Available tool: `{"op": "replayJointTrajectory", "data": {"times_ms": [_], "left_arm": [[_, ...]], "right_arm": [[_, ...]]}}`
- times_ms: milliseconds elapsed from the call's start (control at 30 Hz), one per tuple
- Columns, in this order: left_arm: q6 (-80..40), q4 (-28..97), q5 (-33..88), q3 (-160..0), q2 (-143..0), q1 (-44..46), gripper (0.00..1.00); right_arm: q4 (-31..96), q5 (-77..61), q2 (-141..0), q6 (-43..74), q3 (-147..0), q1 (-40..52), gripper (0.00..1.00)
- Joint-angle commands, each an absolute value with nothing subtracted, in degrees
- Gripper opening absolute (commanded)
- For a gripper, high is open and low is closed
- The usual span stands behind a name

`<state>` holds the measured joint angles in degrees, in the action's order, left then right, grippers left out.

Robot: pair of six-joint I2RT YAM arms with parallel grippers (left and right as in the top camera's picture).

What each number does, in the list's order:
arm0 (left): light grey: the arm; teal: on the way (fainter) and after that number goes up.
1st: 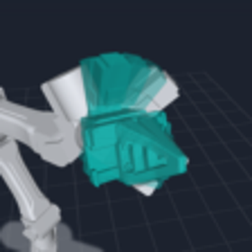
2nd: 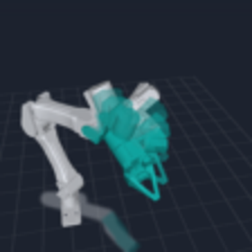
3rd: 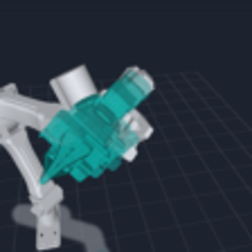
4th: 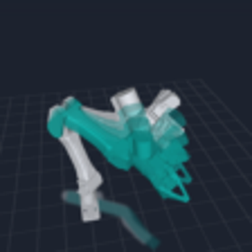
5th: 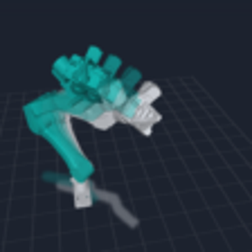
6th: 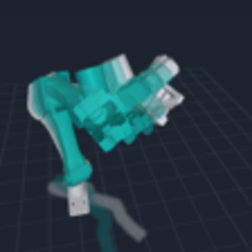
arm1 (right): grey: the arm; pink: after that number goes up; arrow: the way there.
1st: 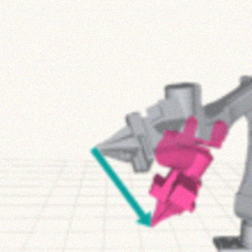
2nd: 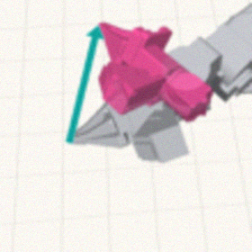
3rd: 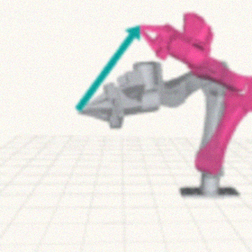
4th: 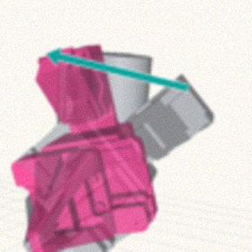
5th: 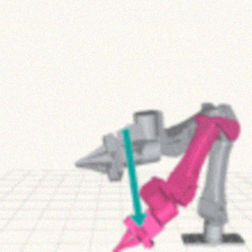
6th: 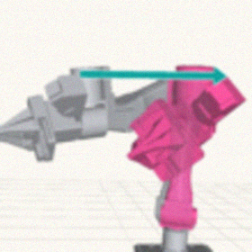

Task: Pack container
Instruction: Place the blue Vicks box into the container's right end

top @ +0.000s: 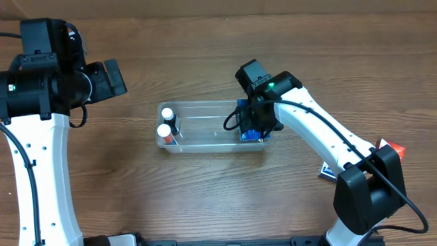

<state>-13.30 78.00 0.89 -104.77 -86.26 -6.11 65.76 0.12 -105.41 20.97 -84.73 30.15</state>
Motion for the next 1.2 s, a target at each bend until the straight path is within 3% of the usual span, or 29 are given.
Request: {"op": "replayJointTrajectory", "data": {"times_ms": [0,167,367,733,833,967,1167], "left_arm": [[-12.36,77.84,1.08,-106.13,-85.97,-6.37,1.00],[-12.36,77.84,1.08,-106.13,-85.97,-6.37,1.00],[-12.36,78.19,1.06,-106.13,-85.97,-6.37,1.00],[-12.16,78.24,1.06,-106.13,-85.97,-6.37,1.00],[-12.16,78.24,1.06,-106.13,-85.97,-6.37,1.00],[-11.75,78.19,1.06,-106.13,-85.97,-6.37,1.00],[-11.75,78.19,1.06,-106.13,-85.97,-6.37,1.00]], "right_arm": [[68.38,0.32,-106.02,21.04,-84.64,29.93,0.71],[69.28,0.34,-106.02,20.99,-84.64,29.93,0.74],[67.59,0.36,-106.02,20.82,-84.64,29.91,0.95],[69.12,10.76,-100.79,22.48,-90.32,28.97,0.96],[69.04,11.14,-91.92,25.87,-92.36,24.21,1.00],[75.68,10.87,-81.56,27.66,-92.31,6.61,1.00],[81.62,8.69,-81.23,22.44,-82.26,-7.25,1.00]]}}
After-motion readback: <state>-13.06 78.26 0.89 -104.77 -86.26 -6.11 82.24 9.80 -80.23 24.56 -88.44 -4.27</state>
